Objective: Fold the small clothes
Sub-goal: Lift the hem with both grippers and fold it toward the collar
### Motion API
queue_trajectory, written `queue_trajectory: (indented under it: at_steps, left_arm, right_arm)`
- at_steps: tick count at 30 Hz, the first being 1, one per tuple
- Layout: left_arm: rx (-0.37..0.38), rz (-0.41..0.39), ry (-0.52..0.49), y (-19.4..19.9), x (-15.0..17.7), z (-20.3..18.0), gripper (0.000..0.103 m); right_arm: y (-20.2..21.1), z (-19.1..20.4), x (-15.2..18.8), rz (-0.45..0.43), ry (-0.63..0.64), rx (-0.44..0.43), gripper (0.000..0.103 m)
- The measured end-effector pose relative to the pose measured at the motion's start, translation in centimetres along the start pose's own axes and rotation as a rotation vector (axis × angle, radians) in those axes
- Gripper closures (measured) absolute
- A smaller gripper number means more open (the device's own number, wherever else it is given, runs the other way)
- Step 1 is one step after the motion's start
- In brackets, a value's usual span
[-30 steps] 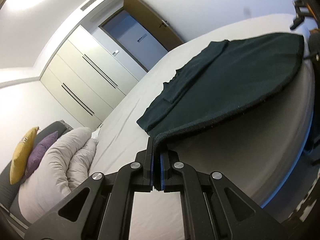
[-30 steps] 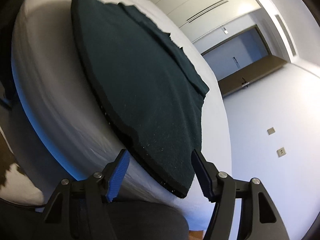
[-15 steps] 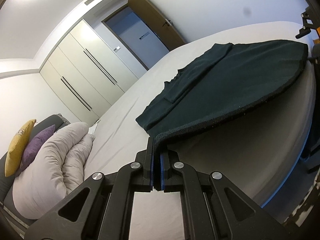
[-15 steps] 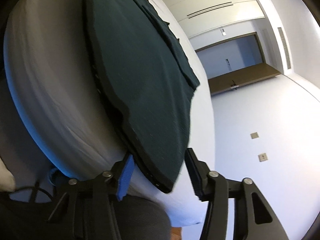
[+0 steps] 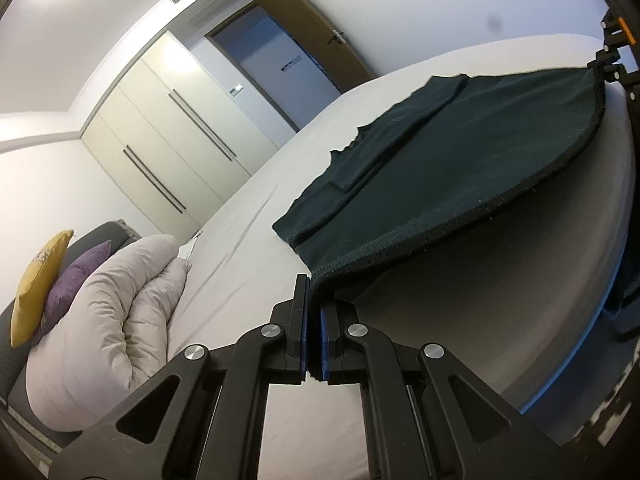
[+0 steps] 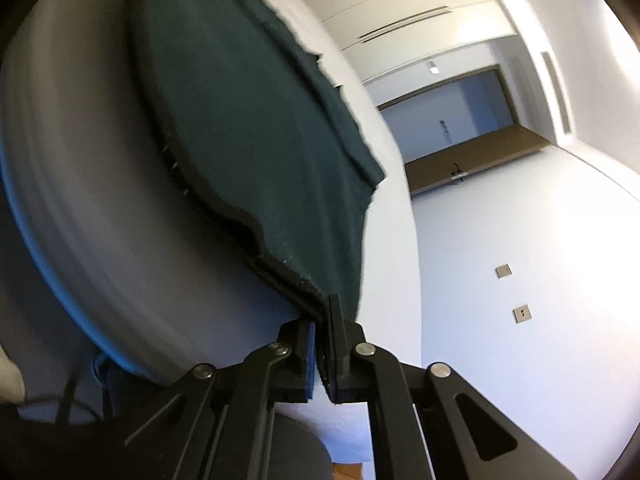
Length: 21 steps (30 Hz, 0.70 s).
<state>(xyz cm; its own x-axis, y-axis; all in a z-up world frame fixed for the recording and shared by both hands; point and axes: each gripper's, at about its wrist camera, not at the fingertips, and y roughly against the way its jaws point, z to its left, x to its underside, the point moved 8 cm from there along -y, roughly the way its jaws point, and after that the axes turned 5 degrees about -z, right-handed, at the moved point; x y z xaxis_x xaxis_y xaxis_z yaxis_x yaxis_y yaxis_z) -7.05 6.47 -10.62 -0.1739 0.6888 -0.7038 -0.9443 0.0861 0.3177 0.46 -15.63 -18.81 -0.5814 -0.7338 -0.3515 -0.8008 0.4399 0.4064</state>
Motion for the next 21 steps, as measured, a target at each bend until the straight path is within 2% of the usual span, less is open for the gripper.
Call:
queue_trajectory:
  at_steps: [6,12,21]
  left_arm:
    - [-0.038,-0.021,0.06,-0.8,-1.5,2.0,0.1]
    - [-0.08,-0.048,0.133,-2.3,-4.1,5.1,0.1]
    - [-0.106,-0.063,0.182,-9.2,-8.5,10.0,0.1]
  right_arm:
    - [-0.1,-3.1,-3.0,-0.073,-0.075,0.074,0.099]
    - [-2.6,-6.5,-5.9,-0.107,-0.121,0.107,0.099]
    - [-8.4,-11.1,-11.6,-0.166,-0.129,0.118,0.099]
